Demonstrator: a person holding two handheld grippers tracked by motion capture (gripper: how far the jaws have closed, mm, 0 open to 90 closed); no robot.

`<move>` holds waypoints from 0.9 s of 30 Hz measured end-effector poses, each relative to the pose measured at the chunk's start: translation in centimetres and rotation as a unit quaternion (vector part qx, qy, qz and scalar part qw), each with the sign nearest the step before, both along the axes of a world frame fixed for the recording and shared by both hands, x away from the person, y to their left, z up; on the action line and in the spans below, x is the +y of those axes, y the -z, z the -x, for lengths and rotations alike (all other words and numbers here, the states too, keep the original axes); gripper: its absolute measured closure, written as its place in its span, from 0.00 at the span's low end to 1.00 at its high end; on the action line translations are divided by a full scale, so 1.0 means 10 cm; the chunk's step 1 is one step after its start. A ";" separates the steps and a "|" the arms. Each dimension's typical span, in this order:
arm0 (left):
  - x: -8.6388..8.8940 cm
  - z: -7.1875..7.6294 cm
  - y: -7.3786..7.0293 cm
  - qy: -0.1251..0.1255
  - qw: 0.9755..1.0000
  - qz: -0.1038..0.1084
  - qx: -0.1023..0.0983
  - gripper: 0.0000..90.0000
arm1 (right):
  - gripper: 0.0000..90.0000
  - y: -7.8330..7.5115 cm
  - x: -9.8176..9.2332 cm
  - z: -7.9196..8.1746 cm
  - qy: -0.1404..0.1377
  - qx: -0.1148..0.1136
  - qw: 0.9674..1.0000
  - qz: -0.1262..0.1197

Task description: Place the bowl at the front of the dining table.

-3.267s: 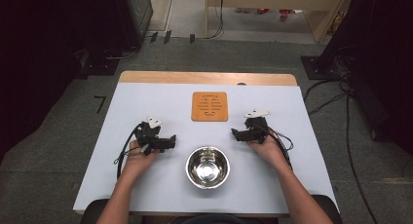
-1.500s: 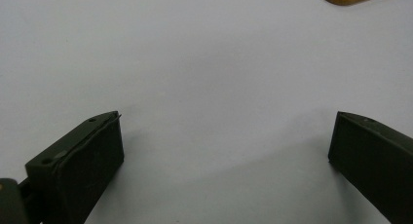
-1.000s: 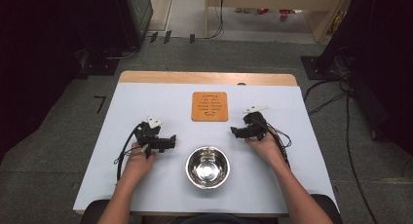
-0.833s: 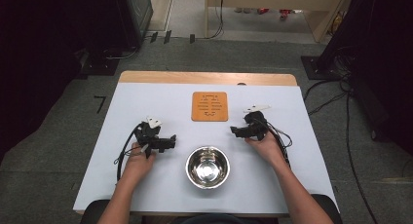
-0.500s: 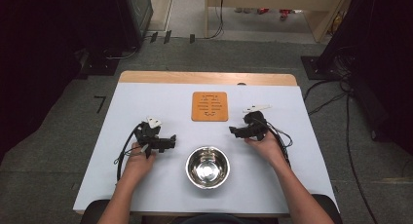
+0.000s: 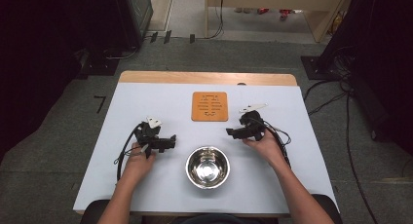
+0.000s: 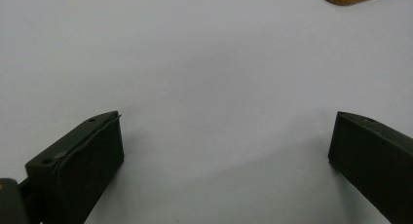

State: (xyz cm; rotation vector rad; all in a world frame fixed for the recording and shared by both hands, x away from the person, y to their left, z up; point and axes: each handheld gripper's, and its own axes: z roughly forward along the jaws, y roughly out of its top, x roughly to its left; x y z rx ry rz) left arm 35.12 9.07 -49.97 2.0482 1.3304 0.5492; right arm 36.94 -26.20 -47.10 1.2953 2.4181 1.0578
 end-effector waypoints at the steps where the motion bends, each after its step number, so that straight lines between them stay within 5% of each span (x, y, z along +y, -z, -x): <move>1: 0.00 0.00 0.00 0.000 1.000 0.000 0.000 0.00 | 0.30 0.00 0.01 0.00 -0.001 0.000 1.000 -0.001; 27: 0.00 0.00 0.00 0.000 1.000 -0.001 0.000 0.00 | 0.37 -0.12 0.18 0.13 -0.044 -0.011 0.999 -0.015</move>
